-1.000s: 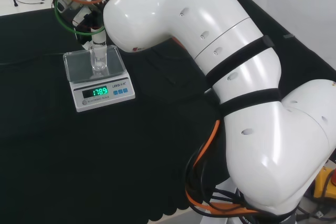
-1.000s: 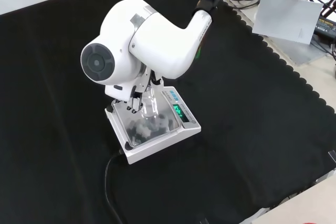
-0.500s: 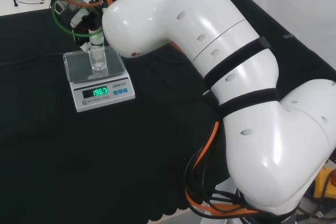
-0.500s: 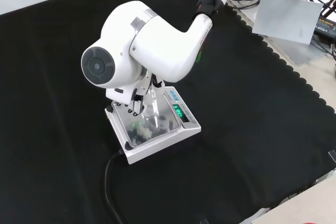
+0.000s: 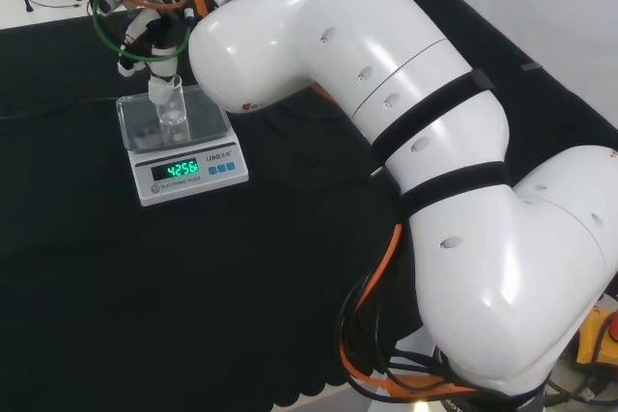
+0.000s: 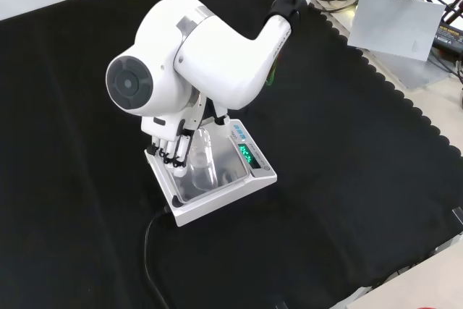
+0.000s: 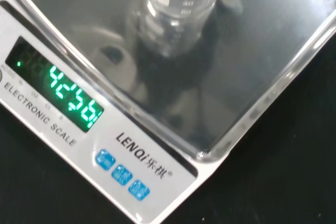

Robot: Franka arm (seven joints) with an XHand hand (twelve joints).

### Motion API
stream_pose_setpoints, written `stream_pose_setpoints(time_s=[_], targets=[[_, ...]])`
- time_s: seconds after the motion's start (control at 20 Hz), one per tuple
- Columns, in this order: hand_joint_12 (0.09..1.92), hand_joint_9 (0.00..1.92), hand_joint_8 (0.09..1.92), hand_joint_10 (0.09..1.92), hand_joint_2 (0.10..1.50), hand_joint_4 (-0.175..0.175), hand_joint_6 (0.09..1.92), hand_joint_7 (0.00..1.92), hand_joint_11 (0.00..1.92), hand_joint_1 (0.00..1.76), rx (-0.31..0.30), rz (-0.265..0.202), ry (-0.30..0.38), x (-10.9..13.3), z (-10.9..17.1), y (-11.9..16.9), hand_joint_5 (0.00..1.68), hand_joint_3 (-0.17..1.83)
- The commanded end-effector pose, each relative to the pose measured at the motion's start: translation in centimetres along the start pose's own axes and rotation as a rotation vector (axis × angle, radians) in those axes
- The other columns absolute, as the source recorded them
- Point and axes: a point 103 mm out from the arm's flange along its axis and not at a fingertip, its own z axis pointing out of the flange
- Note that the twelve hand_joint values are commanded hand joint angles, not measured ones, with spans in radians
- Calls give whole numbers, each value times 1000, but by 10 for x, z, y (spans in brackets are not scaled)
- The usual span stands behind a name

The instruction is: Put the beaker on the electronic balance.

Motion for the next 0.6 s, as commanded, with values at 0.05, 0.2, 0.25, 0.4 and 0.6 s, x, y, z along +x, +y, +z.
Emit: stream_pose_setpoints(time_s=[0.05, 0.2, 0.25, 0.4, 0.6], targets=[[1416, 116, 372, 921, 823, -19, 87, 0, 302, 666, 63, 7, 0, 0, 8, -10, 30, -168], [1428, 15, 87, 719, 734, 1, 87, 0, 149, 489, 17, 19, 20, -3, 2, -31, 3, -141], [1430, 7, 87, 664, 716, 5, 87, 0, 122, 457, 5, 21, 27, -4, 1, -34, 1, -129], [1417, 0, 87, 401, 680, 28, 87, 0, 24, 418, -39, 49, 25, -10, -10, -52, 0, -96], [1388, 2, 87, 314, 677, 26, 87, 0, 16, 448, -111, 86, 4, -12, -29, -92, 0, -48]])
